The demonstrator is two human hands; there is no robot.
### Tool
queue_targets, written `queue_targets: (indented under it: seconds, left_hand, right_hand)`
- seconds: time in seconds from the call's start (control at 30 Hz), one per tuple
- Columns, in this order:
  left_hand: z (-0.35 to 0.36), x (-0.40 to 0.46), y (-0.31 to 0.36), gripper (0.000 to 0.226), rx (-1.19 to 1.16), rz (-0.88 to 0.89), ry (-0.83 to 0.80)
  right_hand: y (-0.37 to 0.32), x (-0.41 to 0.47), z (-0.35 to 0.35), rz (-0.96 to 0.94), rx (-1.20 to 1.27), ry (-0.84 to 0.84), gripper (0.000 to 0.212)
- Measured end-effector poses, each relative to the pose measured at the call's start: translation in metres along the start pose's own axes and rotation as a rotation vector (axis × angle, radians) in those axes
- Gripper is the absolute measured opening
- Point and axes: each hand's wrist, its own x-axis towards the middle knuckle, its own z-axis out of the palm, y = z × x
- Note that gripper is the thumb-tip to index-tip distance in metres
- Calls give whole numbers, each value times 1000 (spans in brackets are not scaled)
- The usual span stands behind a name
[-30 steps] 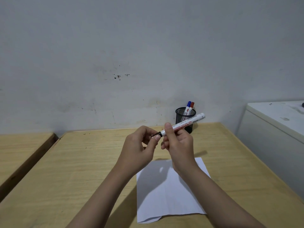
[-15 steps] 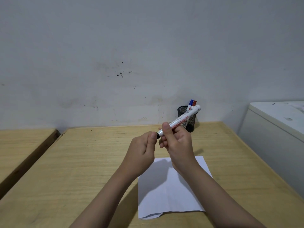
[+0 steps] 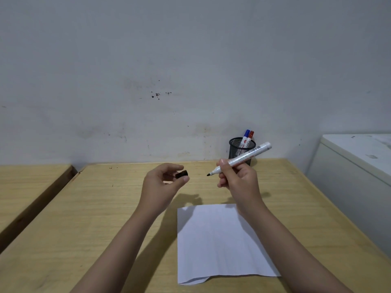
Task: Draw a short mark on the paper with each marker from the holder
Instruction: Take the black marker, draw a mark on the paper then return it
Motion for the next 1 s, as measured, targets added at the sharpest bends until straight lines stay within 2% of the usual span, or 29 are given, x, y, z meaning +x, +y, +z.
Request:
queue_targets:
  seconds: [0.13, 0.2, 0.33, 0.47, 0.6, 0.67, 0.77, 0.83, 1.0]
  left_hand:
    - [4, 16, -19, 16, 209, -58, -91]
    - [8, 26, -29, 13, 345, -56, -176]
    - [20, 40, -46, 22, 578, -34, -360]
    - [24, 40, -62, 27, 596, -48, -397]
    - [21, 33, -70, 49, 424, -122, -325]
    - [18, 29, -69, 56, 297, -182, -280]
    - [7, 16, -63, 39, 209, -201, -240]
    - [-3, 1, -61, 36, 250, -174, -288]
    - [-12, -21, -67, 59, 647, -4, -442]
  right_hand:
    - [9, 3, -2, 62, -52, 23, 18]
    - [12, 4, -3, 66, -80, 22, 19]
    - [20, 4, -5, 62, -142, 0, 22]
    - [25, 4, -7, 67, -152, -8, 24]
    - [24, 3, -8, 44, -170, -43, 26]
    - [23, 2, -7, 43, -137, -60, 21]
    - [24, 3, -2, 54, -93, -79, 17]
    - [25, 3, 5, 89, -86, -86, 19]
    - [43, -2, 37, 264, -40, -134, 14]
